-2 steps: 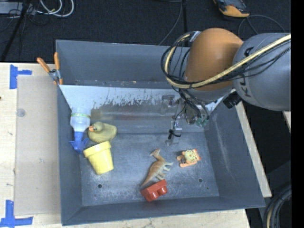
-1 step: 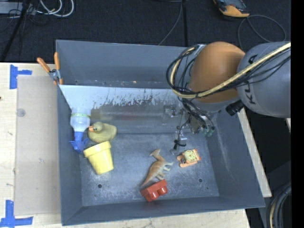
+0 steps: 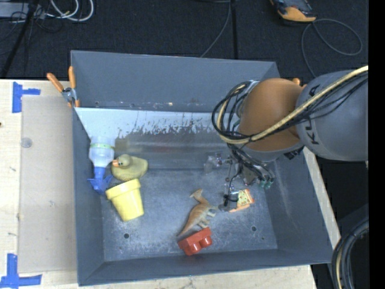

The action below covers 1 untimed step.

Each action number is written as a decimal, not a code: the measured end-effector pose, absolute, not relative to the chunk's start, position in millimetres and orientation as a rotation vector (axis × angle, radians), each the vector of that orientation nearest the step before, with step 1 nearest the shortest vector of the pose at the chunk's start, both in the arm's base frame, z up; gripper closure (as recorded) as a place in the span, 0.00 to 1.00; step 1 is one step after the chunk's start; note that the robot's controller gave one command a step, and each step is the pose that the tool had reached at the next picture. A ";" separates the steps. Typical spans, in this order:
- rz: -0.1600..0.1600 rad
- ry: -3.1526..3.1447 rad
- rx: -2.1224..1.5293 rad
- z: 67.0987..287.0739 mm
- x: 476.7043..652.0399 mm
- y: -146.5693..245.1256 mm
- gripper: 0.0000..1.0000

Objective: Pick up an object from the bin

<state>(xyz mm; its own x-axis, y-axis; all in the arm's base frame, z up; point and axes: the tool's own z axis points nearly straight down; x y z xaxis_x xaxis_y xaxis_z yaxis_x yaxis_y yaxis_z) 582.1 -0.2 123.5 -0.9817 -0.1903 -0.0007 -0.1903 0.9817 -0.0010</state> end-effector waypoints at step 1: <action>0.002 3.095 -0.555 86.4 564.7 13.1 0.00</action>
Offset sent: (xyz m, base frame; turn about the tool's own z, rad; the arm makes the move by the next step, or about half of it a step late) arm -0.0336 0.0324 -0.0535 -0.5732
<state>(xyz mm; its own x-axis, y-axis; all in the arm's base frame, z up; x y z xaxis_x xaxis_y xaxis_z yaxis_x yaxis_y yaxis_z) 564.7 13.1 86.4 -0.9377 -0.3476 0.0021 -0.3476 0.9377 0.0014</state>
